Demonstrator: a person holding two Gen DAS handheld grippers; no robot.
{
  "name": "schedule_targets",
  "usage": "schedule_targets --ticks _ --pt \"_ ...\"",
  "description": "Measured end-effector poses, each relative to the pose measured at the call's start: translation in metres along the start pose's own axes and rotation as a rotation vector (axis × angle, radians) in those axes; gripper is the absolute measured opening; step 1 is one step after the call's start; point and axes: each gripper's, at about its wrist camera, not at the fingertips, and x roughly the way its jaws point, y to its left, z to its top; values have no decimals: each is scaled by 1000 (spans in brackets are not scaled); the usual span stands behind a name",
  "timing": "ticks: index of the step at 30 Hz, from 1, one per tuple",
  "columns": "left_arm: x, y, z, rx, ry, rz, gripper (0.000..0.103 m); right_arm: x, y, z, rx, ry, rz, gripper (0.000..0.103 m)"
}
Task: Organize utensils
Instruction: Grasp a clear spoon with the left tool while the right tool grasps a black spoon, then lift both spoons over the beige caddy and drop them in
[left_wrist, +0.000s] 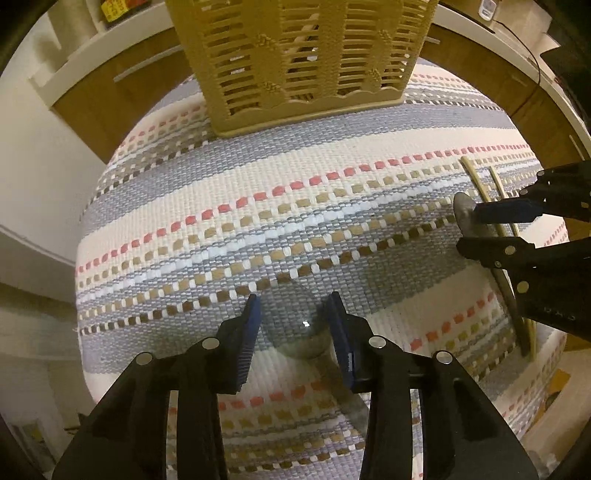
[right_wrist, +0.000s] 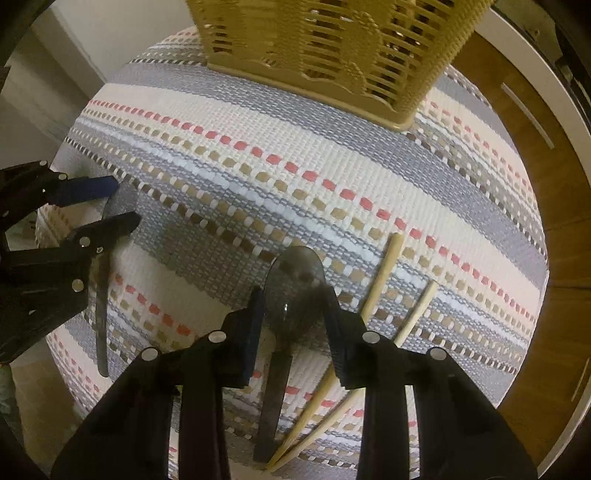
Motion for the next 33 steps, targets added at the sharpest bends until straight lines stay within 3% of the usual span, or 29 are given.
schedule_targets --ticks 2,9,16,17,18,20,23,25,30,33 --pt "-5 -4 -6 -5 -27 -6 34 -4 2 -6 -13 -24 9 29" --pt "-50 4 -22 -26 -196 -175 33 -26 -2 -23 -9 -122 65 29" --pt "-85 0 -39 -47 -313 -251 31 -59 -18 -38 -1 -246 119 29" --pt "-87 3 -39 -45 -335 -264 24 -65 -22 -41 -6 -272 129 29" --pt "-95 3 -41 -44 -364 -287 1 -73 -21 -43 -10 -304 140 29" --pt "-104 -2 -45 -55 -413 -316 0 -90 -22 -55 -24 -396 165 29" --pt "-119 -6 -51 -58 -487 -326 0 -118 -32 -77 -20 -541 214 29" --pt "-122 -6 -50 -62 -493 -332 0 -129 -34 -82 -4 -591 232 29" --pt "-129 -2 -49 -82 -527 -344 0 -156 -44 -87 14 -661 211 29" --pt "-147 -1 -48 -94 -595 -341 0 -175 -46 -90 17 -713 185 29"
